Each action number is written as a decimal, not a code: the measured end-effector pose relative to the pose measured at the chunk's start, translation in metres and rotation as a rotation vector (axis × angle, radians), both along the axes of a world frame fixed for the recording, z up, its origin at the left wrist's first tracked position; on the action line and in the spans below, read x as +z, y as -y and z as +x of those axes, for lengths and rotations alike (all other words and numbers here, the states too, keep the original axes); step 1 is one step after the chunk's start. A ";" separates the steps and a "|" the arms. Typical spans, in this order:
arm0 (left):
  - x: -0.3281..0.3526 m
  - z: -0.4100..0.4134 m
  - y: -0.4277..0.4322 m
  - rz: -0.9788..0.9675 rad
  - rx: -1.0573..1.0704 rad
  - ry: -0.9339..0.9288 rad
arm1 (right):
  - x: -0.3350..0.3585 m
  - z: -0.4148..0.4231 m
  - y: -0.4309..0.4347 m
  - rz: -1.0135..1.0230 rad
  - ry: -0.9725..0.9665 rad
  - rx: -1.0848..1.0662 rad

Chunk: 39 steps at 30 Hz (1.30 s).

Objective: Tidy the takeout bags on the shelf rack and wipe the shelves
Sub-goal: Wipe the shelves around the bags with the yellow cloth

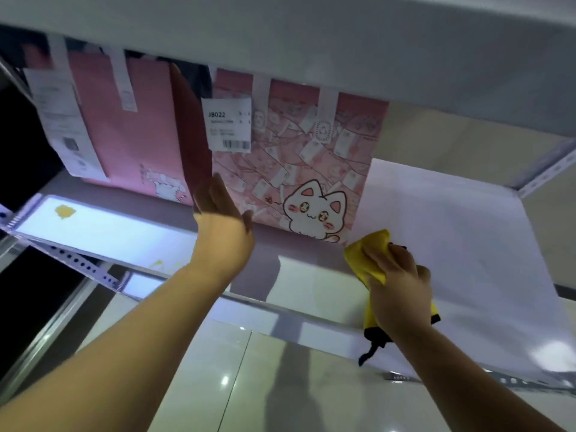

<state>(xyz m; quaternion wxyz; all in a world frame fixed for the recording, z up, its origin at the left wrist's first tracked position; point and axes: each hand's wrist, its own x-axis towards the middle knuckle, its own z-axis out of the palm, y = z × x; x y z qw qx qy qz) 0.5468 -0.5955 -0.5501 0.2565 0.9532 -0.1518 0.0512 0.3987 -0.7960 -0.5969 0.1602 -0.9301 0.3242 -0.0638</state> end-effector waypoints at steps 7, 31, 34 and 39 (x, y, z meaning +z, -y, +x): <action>0.004 0.038 0.003 -0.137 0.065 -0.188 | 0.006 0.011 0.004 0.011 -0.008 -0.060; 0.006 -0.022 0.098 -0.253 -0.197 -0.303 | 0.000 -0.062 0.043 0.017 -0.096 -0.183; 0.009 -0.033 0.132 -0.245 -0.280 -0.317 | 0.000 -0.077 0.060 0.005 -0.101 -0.204; 0.006 -0.053 0.179 -0.332 -0.420 -0.353 | -0.001 -0.099 0.086 0.033 -0.096 -0.246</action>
